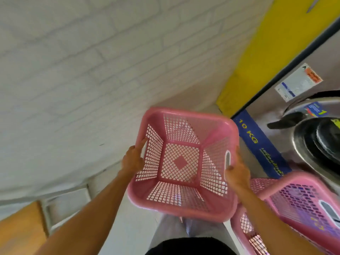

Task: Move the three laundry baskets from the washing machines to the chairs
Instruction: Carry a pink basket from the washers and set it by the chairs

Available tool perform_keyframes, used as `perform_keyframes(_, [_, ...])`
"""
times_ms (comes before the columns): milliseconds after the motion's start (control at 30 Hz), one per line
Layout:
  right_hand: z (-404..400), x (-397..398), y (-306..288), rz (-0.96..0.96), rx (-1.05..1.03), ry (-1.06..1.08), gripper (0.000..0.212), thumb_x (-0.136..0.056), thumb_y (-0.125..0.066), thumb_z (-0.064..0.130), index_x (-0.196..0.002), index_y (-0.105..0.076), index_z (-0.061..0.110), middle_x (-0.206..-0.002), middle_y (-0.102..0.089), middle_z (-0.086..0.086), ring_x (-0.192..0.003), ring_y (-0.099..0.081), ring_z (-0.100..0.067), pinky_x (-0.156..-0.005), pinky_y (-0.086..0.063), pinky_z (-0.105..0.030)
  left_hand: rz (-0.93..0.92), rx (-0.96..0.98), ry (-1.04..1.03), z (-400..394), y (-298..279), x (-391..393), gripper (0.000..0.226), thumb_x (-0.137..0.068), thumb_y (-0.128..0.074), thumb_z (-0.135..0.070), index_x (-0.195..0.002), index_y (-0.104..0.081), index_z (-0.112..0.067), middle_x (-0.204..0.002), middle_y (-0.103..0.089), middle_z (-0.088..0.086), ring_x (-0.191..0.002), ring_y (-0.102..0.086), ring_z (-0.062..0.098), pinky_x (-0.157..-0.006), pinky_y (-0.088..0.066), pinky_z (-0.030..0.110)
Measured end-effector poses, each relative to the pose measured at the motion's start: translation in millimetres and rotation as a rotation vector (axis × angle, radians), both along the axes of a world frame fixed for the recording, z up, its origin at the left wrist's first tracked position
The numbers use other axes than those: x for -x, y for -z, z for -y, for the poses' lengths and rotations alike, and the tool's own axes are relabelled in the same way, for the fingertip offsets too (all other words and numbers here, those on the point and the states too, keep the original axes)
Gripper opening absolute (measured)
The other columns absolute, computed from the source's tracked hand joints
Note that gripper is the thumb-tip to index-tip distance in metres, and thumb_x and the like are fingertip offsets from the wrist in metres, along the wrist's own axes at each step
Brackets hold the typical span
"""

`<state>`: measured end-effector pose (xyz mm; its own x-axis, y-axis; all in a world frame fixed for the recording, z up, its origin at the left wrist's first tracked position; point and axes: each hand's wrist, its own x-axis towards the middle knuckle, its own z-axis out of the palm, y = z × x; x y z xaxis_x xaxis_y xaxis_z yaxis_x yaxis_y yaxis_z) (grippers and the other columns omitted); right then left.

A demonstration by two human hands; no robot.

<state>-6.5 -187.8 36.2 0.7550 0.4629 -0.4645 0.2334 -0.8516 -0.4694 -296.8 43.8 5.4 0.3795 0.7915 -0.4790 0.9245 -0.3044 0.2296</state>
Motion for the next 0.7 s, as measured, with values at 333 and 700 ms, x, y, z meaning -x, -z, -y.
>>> perform_keyframes(333, [-31,97,-26,-0.043,-0.082,-0.476,0.081,-0.094,-0.049,-0.006,-0.157,-0.023,0.037,-0.117,-0.058,0.004,-0.085,-0.059,-0.016,-0.057,-0.043,-0.008,0.039,0.019,-0.455,124,-28,166,0.091,-0.077,-0.067,-0.022,-0.147,-0.016,-0.048,-0.103,-0.066,0.007,-0.076,-0.065,0.022,-0.061,-0.059,0.036])
perform_keyframes(700, [22,268,-67,-0.122,-0.298,-0.783,0.090,-0.091,-0.047,-0.011,-0.150,-0.026,0.053,-0.144,-0.056,0.001,-0.056,-0.058,-0.007,-0.044,-0.047,-0.017,0.075,-0.070,-0.911,329,-112,325,0.085,-0.073,-0.060,-0.012,-0.149,-0.031,-0.038,-0.108,-0.071,0.013,-0.087,-0.065,0.031,-0.075,-0.053,0.039])
